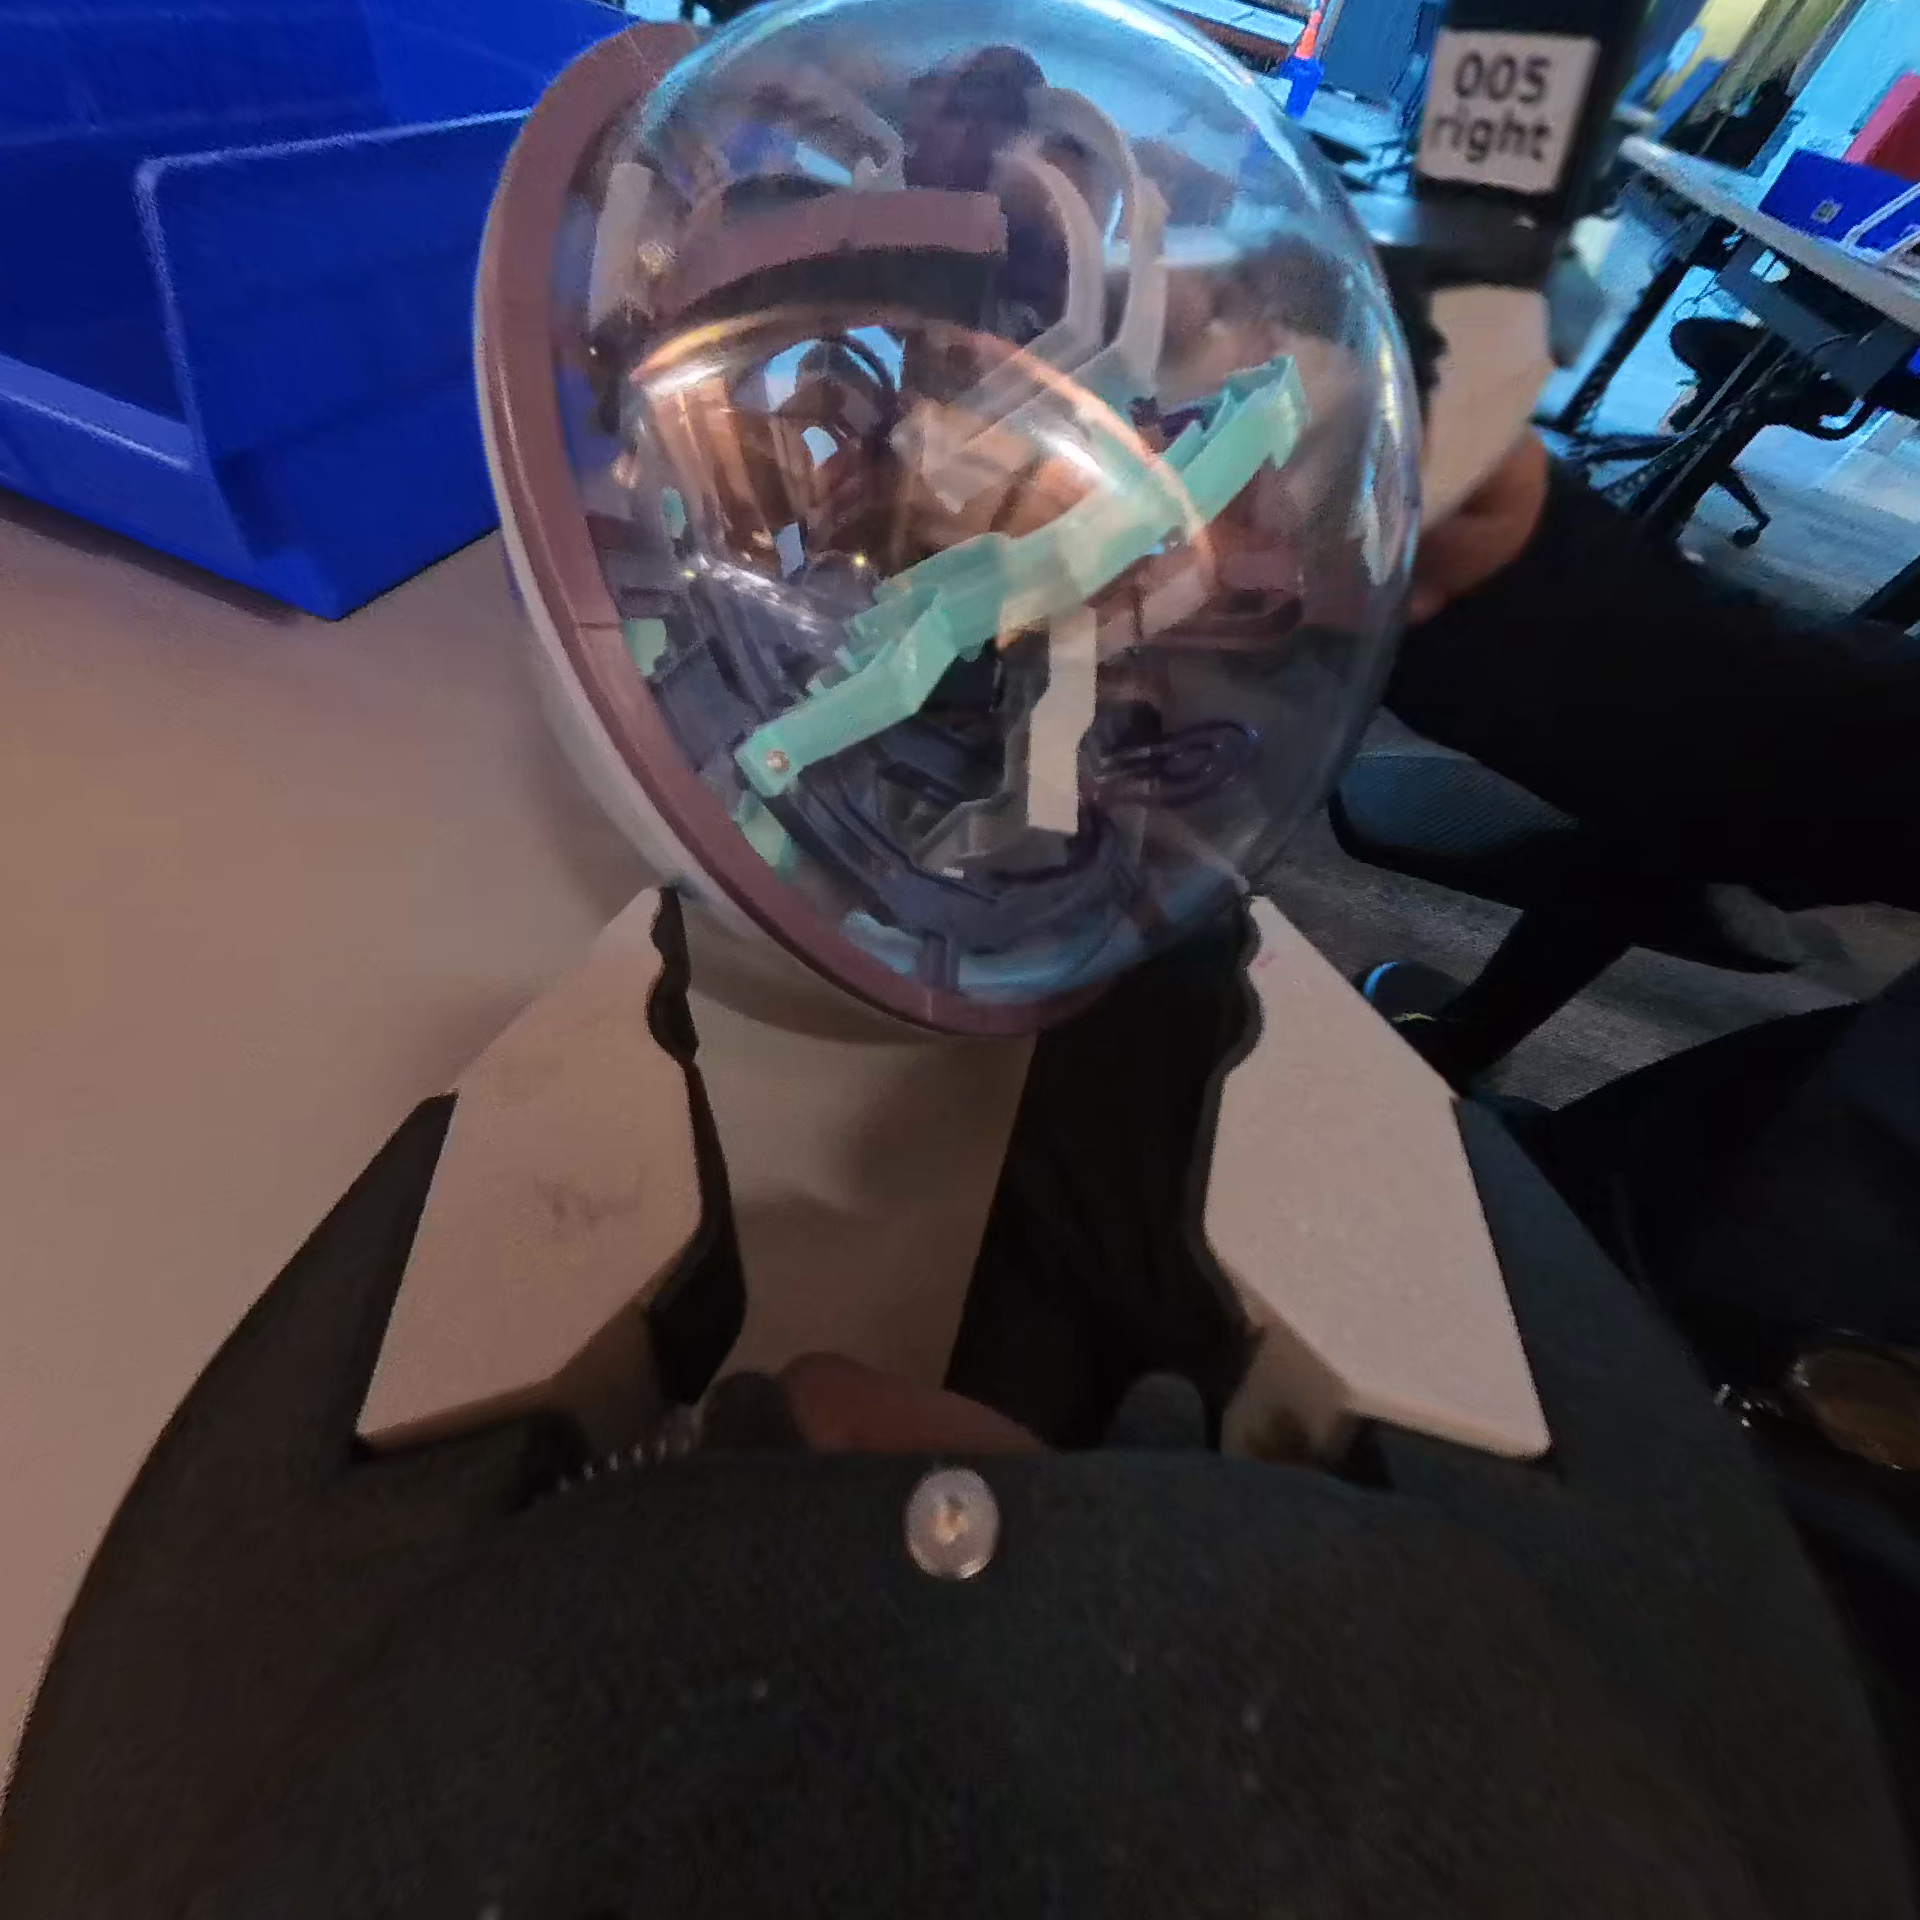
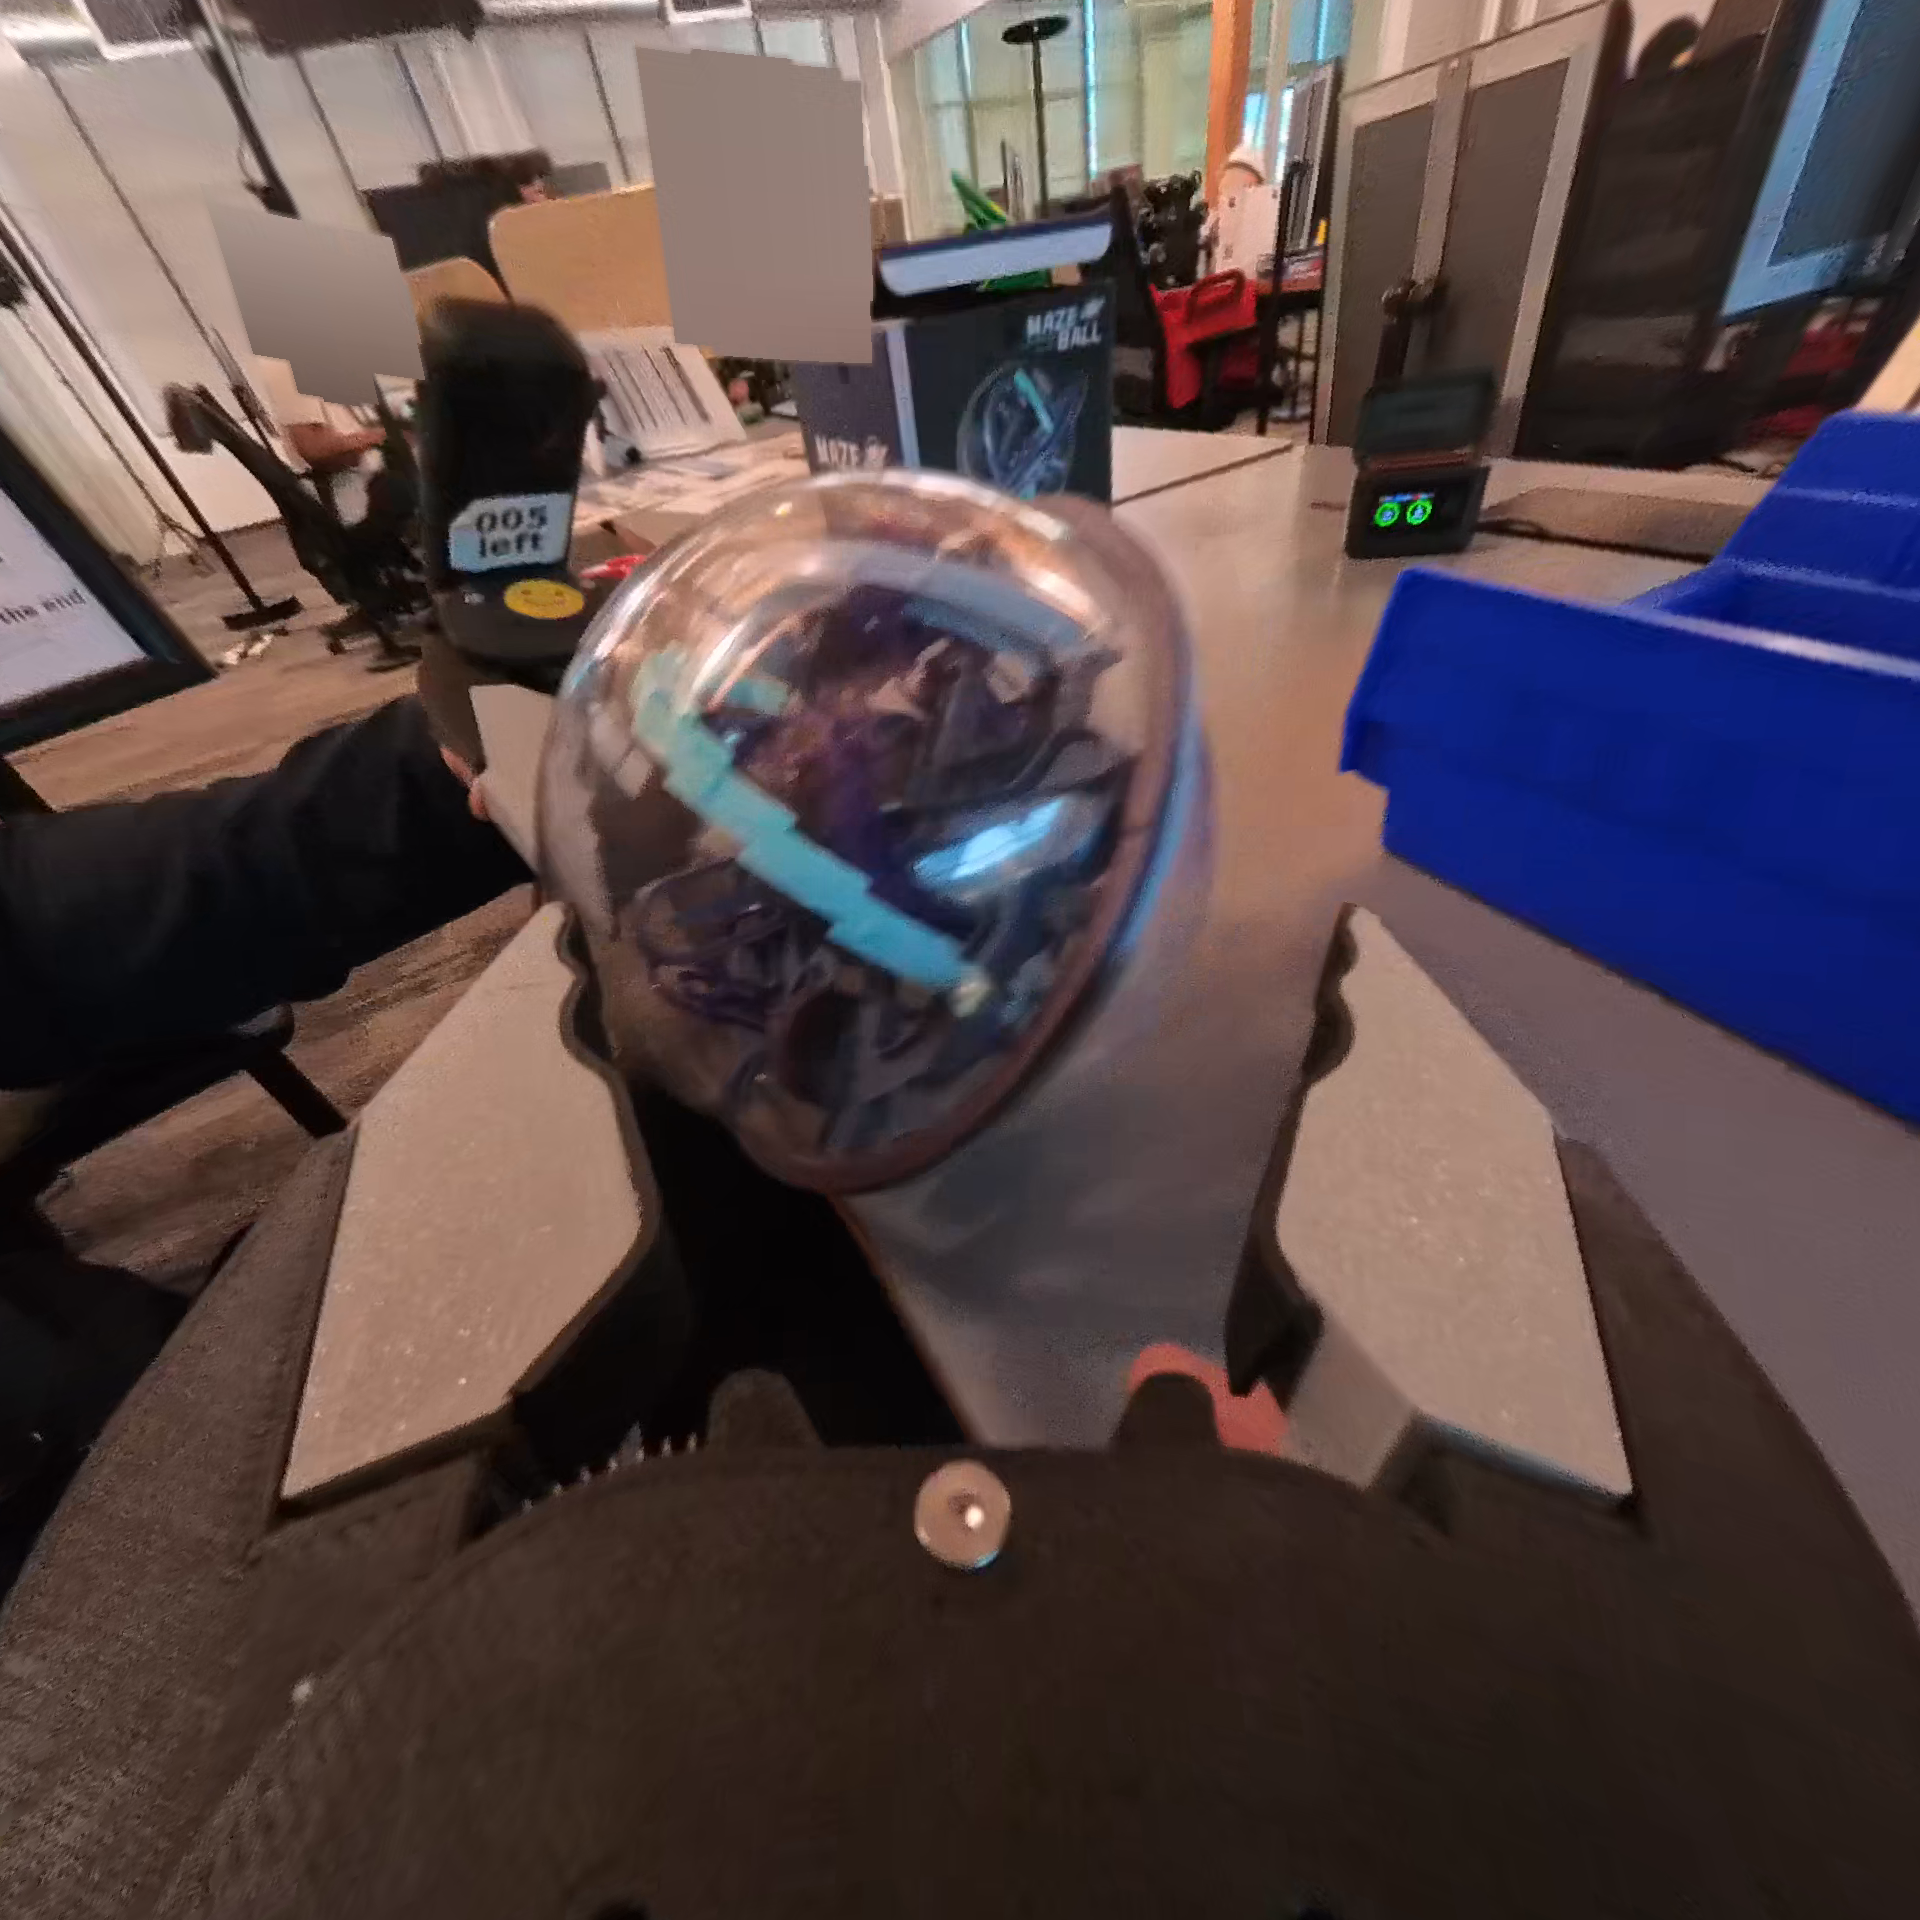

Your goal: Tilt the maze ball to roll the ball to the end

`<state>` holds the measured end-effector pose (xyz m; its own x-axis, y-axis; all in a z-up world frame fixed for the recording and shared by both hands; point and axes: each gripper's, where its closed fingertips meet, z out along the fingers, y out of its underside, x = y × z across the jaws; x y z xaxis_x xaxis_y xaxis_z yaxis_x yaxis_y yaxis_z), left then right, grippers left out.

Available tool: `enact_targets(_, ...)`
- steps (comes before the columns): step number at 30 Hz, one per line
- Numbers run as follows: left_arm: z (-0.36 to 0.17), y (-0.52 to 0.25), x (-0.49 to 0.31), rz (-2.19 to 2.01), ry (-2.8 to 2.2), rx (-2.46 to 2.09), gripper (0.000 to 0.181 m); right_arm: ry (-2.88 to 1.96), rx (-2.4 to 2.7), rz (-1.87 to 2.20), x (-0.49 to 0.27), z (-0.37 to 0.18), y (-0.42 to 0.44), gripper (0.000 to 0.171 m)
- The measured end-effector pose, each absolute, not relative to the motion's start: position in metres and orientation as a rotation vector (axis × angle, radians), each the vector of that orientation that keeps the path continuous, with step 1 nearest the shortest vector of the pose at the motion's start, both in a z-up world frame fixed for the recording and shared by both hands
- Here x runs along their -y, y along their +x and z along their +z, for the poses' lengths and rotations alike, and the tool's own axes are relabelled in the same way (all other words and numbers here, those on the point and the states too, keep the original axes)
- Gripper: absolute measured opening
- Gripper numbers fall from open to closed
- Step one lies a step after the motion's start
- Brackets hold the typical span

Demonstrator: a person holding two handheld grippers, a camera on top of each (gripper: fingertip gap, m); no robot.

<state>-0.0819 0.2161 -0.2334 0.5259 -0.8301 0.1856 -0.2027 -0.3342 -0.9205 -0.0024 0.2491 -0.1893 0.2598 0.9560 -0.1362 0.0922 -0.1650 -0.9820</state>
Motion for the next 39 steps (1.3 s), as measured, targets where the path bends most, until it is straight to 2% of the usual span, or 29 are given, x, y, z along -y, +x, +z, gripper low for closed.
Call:
enact_targets(2,-0.23,-0.081,-0.22,-0.883,-1.825,-0.834,0.1,-1.509,1.086,1.171,-0.26,-0.183,0.001,0.13)
enact_targets(5,-0.225,-0.079,-0.228,-0.941,-1.822,-0.802,0.096,-1.581,1.261,1.461,-0.25,-0.191,-0.005,0.142)
enact_targets(8,-0.224,-0.081,-0.235,-0.989,-1.848,-0.759,0.088,-1.641,1.276,1.421,-0.267,-0.205,-0.018,0.14)
enact_targets(9,-0.222,-0.082,-0.238,-0.993,-1.845,-0.75,0.086,-1.659,1.285,1.396,-0.269,-0.211,-0.023,0.145)
enact_targets(13,-0.211,-0.091,-0.246,-0.829,-1.729,-0.829,0.089,-1.684,1.319,1.331,-0.27,-0.224,-0.03,0.146)
enact_targets(18,-0.236,-0.08,-0.236,-0.818,-1.861,-1.015,0.108,-1.616,1.434,1.256,-0.257,-0.223,-0.03,0.145)
enact_targets(22,-0.241,-0.076,-0.237,-0.733,-1.825,-1.084,0.111,-1.586,1.494,1.216,-0.255,-0.221,-0.024,0.142)
enact_targets(29,-0.243,-0.076,-0.231,-0.532,-1.745,-1.16,0.099,-1.523,1.45,1.193,-0.248,-0.21,-0.008,0.13)
enact_targets(37,-0.223,-0.076,-0.227,-0.705,-1.714,-0.992,0.085,-1.561,1.341,1.242,-0.253,-0.211,0.001,0.128)
enact_targets(39,-0.217,-0.075,-0.223,-0.796,-1.71,-0.944,0.09,-1.553,1.326,1.223,-0.252,-0.211,0.001,0.128)
